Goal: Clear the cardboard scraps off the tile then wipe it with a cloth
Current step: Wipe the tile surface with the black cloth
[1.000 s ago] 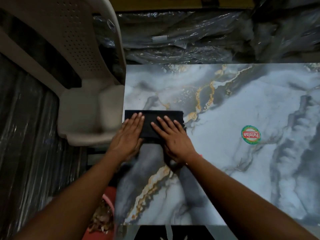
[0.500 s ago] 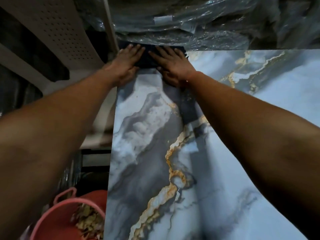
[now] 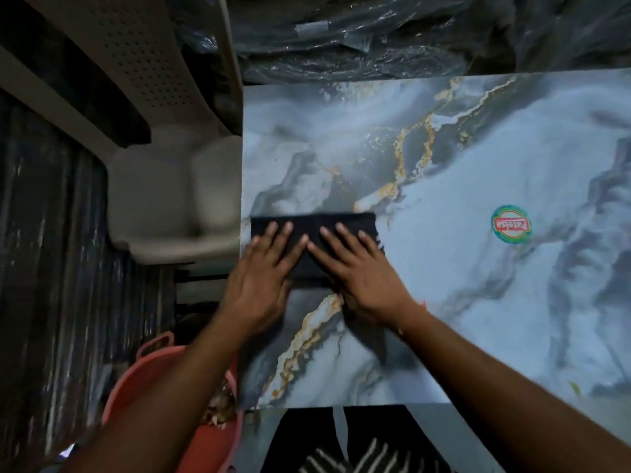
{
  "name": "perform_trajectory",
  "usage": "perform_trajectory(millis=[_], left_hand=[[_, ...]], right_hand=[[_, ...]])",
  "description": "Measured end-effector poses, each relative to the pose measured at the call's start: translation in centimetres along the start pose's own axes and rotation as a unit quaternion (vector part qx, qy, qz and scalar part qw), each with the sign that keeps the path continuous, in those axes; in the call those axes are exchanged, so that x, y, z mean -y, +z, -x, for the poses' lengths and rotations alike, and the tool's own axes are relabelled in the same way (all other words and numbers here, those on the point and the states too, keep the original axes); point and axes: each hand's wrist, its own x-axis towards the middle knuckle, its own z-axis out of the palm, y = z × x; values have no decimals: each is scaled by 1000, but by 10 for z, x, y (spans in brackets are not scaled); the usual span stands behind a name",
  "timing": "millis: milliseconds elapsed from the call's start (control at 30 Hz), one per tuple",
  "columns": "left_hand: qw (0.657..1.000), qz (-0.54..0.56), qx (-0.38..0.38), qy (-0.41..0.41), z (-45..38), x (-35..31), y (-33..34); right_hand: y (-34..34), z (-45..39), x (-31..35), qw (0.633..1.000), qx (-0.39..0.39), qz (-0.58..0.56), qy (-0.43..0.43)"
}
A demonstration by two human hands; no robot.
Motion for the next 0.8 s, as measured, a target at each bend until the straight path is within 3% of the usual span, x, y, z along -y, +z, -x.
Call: perform_trajectory(millis=[200, 333, 567, 800], left_hand=[[998, 42, 49, -26, 166, -78, 58], [996, 34, 77, -36, 193, -92, 65], [997, 49, 57, -8, 153, -69, 53], [1000, 14, 3, 19, 0, -19, 14]], right_hand=[[31, 147, 81, 997, 62, -48, -15], [38, 177, 100, 994, 92, -50, 5], [31, 150, 85, 998, 39, -40, 30], [7, 31, -9, 1000, -4, 7, 30]])
